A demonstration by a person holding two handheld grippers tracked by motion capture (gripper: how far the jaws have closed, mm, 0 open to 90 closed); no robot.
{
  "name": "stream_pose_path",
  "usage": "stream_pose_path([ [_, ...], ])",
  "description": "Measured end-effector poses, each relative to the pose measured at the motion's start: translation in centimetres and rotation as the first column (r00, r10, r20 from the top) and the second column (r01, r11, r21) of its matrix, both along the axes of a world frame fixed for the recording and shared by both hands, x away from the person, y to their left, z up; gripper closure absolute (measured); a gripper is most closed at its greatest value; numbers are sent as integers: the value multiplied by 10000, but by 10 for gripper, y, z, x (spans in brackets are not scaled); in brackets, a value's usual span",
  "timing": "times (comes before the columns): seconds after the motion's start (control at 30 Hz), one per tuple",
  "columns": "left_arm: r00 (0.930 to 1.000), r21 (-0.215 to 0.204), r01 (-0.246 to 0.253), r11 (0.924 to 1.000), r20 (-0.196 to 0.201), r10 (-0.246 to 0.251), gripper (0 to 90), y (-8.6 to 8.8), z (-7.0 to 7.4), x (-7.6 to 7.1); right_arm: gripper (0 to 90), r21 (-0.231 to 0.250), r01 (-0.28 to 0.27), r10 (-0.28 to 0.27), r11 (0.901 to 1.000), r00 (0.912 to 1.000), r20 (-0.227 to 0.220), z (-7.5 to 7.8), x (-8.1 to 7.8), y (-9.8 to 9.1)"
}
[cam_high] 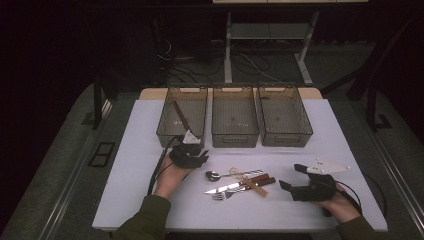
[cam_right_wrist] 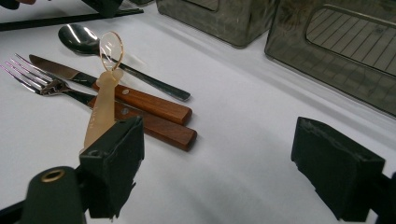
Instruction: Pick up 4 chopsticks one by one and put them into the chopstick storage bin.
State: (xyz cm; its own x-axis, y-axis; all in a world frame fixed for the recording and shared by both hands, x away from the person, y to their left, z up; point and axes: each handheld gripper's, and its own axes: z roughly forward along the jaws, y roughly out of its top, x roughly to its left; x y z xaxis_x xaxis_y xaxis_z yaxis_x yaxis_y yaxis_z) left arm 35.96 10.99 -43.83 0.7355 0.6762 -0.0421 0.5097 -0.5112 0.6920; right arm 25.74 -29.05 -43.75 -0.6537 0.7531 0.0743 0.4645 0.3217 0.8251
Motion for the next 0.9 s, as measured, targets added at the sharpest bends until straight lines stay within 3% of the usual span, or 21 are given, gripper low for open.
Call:
stream_pose_path([
  [0.13, 9999, -95, 143, 9999, 63, -142, 458, 5, 6, -8, 173, 18, 16, -16, 10000, 10000, -7, 0, 0, 0],
  [0.4, 9988, -769, 432, 9961, 280, -412, 368, 24, 14, -24, 173, 65, 56, -55, 10000, 10000, -24, 0, 0, 0],
  [0.67, 9985, -688, 436, 9967, 372, -411, 280, 45, 14, -43, 173, 99, 22, -22, 9999, 10000, -66, 0, 0, -1],
  [0.9, 9993, -950, 303, 9950, 244, -282, 311, 66, 12, -58, 173, 164, 26, -24, 9999, 9999, -124, 0, -2, -1],
])
